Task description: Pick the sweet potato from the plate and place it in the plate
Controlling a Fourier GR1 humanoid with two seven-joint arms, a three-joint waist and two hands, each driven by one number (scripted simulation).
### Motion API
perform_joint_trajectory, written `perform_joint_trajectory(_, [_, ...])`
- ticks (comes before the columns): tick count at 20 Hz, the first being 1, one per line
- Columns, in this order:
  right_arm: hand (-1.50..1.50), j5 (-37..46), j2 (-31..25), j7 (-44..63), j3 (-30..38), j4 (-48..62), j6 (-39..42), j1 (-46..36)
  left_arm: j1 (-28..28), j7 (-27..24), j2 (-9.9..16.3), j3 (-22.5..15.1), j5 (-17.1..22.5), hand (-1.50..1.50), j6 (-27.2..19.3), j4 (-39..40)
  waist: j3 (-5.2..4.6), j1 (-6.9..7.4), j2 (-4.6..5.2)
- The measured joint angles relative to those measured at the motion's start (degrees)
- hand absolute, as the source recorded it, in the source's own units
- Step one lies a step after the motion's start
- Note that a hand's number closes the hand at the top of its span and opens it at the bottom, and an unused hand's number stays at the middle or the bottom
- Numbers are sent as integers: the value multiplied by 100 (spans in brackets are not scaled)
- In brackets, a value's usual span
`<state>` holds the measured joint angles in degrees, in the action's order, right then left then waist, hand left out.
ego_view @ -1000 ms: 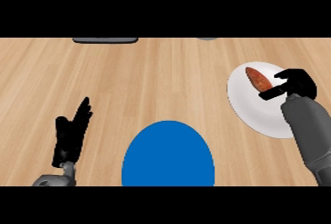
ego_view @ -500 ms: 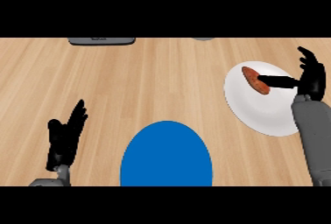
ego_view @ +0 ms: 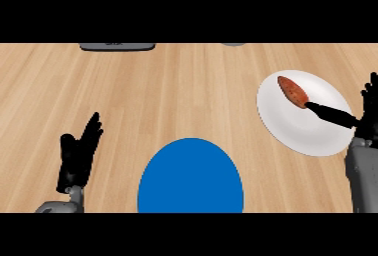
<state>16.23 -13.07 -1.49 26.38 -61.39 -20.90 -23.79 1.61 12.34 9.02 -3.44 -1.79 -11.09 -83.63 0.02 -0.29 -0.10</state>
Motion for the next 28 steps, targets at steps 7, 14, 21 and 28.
perform_joint_trajectory(7, [-150,-386,-8,-613,-173,105,-37,139,-26,-21,-133,39,-80,0,94,-27,0,37,9])
perform_joint_trajectory(14, [-150,-465,-136,-546,-409,306,-340,121,23,-81,-174,192,-167,0,216,74,-2,44,10])
perform_joint_trajectory(21, [-150,-350,-128,-467,-590,584,-773,159,133,58,-180,303,-184,0,331,42,-2,46,12])
perform_joint_trajectory(28, [-150,-406,-293,-522,-603,677,-904,467,84,65,-254,308,-295,0,326,-60,-2,38,9])
